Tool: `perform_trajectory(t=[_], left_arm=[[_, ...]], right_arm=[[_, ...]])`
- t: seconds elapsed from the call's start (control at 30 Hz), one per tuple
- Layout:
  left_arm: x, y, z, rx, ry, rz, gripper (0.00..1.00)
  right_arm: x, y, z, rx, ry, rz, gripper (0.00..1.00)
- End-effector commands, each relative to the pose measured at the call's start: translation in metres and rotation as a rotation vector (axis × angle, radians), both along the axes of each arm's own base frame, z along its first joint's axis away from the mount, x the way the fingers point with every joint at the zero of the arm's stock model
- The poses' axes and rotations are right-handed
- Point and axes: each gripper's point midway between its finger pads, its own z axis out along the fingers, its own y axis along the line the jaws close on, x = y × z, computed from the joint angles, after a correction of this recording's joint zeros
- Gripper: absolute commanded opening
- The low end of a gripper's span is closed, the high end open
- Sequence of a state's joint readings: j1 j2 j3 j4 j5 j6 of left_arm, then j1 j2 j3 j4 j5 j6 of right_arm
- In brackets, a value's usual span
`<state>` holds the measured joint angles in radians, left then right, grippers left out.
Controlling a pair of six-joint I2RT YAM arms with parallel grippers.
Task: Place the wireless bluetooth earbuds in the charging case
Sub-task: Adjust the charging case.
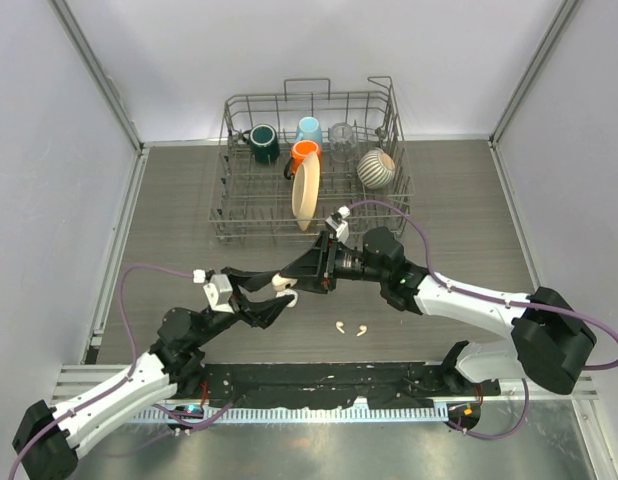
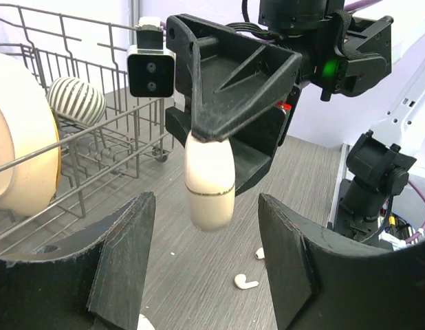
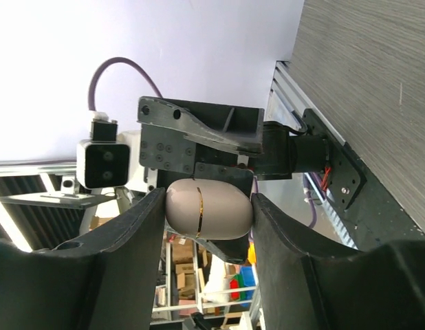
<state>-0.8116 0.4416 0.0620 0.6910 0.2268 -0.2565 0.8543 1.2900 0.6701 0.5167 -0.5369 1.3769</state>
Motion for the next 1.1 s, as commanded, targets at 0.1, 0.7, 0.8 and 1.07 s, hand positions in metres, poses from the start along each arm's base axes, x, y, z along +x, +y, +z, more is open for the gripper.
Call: perform_trajectory(t=[0.1,0.7,0.8,1.07], left_arm=[[-0.005,0.013,0.037,-0.12,-0.17,0.041,0.63],[-0.002,0.004,0.035,-0.107,-0.18,0.02,0.54],[-0.001,0.004,0.036,-0.111,-0.18,0.024,0.53],[0.0,0.005,0.039,-0.124,-0.18,0.03,0.39]], right_arm=[[-0.002,0.002,0.031,0.144,0.013,0.01,0.01],[-0.008,0.0,0.039,0.206,0.035,0.041,0.01],[-0.008,0.0,0.036,0.2,0.04,0.044,0.01],[-0.008,0.0,0.032,0.19,0.043,0.042,0.01]])
